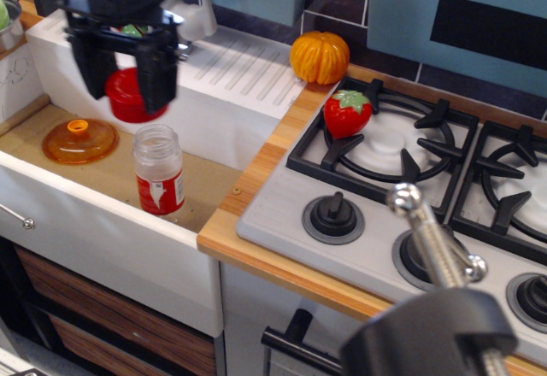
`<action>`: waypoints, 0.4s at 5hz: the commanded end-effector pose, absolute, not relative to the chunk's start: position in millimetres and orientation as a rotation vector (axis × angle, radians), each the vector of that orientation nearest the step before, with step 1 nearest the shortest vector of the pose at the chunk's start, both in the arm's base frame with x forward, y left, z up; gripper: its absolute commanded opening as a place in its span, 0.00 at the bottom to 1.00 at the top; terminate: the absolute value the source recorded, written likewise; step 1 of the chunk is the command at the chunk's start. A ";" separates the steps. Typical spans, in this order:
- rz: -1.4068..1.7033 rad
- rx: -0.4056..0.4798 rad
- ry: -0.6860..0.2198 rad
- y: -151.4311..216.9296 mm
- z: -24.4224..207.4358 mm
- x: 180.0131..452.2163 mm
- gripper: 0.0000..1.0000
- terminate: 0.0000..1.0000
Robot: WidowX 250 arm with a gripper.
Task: Put cap on container
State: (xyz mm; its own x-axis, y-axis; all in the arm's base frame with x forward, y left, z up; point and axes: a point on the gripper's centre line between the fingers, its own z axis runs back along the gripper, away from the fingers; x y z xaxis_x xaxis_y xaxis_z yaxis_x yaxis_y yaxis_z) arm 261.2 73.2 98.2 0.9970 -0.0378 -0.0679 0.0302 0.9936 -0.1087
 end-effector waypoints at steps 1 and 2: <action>-0.002 -0.039 0.007 104.5 72.9 287.0 0.00 0.00; 0.010 -0.048 0.026 106.9 51.8 294.0 0.00 0.00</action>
